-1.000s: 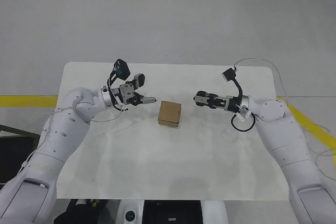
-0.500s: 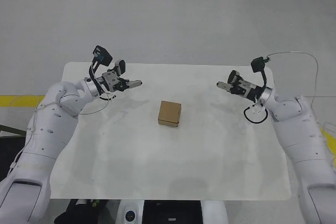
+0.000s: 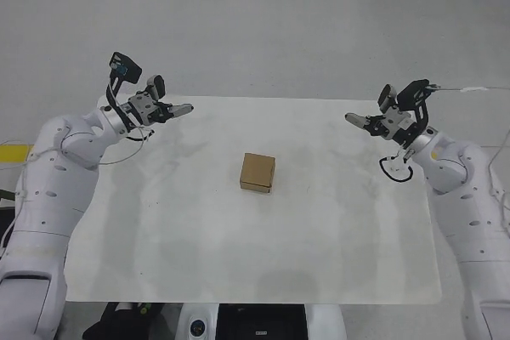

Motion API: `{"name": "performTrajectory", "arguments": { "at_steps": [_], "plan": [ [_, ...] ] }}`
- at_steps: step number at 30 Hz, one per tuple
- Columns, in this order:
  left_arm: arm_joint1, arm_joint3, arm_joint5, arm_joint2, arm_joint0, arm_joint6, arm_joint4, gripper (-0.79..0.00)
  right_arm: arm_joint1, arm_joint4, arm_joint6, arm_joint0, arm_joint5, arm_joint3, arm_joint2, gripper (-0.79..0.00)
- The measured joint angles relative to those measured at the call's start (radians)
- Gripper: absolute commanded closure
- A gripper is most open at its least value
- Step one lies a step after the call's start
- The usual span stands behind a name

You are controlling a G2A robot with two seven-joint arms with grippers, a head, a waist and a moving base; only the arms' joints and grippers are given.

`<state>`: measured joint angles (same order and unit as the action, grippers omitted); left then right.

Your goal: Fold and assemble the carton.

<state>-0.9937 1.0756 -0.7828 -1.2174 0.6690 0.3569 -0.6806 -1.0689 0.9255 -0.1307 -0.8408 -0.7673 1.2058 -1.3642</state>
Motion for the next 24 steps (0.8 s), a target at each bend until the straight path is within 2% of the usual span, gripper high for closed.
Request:
{"name": "performTrajectory", "arguments": {
  "at_steps": [9, 24],
  "plan": [
    [0.014, 0.016, 0.036, -0.051, -0.001, -0.006, -0.017, -0.785, 0.018, 0.029, -0.001, -0.063, 0.019, 0.100, -0.061, -0.785],
    [0.017, 0.022, 0.045, -0.056, 0.001, -0.010, -0.023, -0.784, 0.025, 0.022, -0.011, -0.072, 0.025, 0.117, -0.082, -0.785]
  ]
}}
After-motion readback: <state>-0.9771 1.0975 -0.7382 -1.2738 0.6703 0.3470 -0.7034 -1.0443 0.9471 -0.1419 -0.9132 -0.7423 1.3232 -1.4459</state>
